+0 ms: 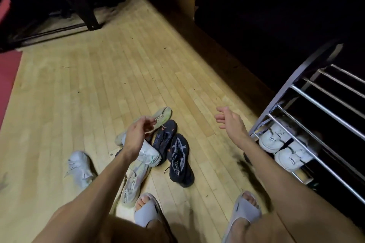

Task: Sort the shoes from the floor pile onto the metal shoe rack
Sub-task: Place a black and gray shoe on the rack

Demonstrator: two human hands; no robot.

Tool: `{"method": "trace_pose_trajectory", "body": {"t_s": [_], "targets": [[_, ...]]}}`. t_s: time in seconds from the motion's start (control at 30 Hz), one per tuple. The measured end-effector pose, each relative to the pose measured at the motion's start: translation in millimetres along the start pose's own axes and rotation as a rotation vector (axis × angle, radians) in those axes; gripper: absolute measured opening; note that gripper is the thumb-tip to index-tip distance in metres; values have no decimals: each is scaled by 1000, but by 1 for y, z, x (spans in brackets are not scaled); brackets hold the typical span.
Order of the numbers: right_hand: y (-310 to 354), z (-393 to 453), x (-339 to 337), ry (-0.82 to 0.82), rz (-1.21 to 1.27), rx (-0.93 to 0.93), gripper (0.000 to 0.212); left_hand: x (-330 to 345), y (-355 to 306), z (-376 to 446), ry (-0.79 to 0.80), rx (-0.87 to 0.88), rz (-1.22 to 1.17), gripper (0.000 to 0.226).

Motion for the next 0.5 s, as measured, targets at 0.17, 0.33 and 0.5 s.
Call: {"method": "trace_pose_trajectory", "body": {"t_s": [0.17, 0.33, 0.5], "targets": [[-2, 26, 12, 22, -127, -13, 49, 20, 8, 20, -6, -47, -38, 42], [-11, 42, 9, -2, -215, 17, 50, 19, 18, 27, -41, -78, -21, 43], [-9, 45, 24, 30, -190, 17, 50, 15, 23, 32, -92, -97, -62, 45]]}}
Point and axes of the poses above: each hand's wrist, its own z-axis towards the middle knuckle, its own x-axis out of the palm, y = z × x, the point moved 3 cm from there along z, towards the middle knuckle, and after that the axes turned 8 degrees about x, right-handed, at the moved point
